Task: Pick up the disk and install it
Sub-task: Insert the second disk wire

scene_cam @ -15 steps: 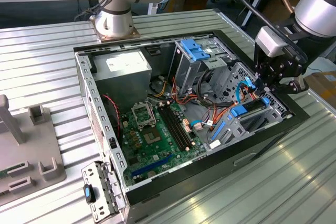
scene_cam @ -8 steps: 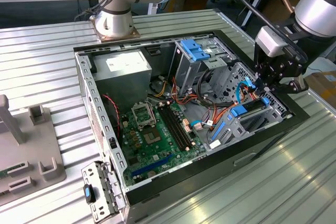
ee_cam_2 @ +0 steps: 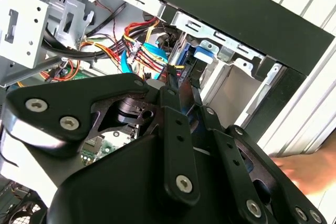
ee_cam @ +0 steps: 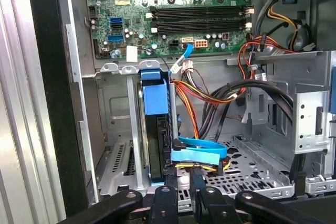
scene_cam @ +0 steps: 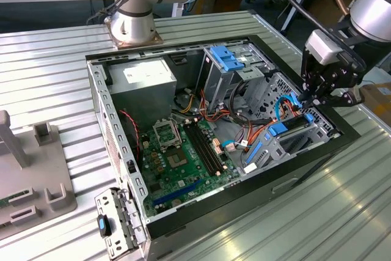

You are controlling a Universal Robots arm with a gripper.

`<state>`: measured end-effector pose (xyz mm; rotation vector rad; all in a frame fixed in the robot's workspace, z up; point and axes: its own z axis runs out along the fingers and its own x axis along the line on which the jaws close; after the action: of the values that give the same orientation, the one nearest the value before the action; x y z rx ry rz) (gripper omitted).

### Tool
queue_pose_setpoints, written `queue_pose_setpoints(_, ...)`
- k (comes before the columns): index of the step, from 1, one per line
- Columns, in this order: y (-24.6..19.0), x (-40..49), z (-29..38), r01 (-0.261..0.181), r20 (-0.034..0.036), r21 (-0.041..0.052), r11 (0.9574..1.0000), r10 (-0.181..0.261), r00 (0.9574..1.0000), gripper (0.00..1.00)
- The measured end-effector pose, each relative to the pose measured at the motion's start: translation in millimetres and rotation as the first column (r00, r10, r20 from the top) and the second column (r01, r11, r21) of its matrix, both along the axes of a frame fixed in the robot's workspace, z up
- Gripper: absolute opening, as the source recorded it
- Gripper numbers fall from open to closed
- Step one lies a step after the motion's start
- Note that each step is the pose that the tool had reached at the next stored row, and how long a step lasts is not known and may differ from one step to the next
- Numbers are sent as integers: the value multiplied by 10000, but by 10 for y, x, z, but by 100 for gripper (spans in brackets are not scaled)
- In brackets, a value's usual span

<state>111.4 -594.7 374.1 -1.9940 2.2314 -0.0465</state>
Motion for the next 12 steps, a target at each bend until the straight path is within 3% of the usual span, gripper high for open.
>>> queue_pose_setpoints(5, 37, 1, 50, -6, 0, -6, 10000, 6, 10000, 24)
queue_pose_setpoints(12, 40, 0, 64, -59, 0, -7, 10000, 59, 10000, 24)
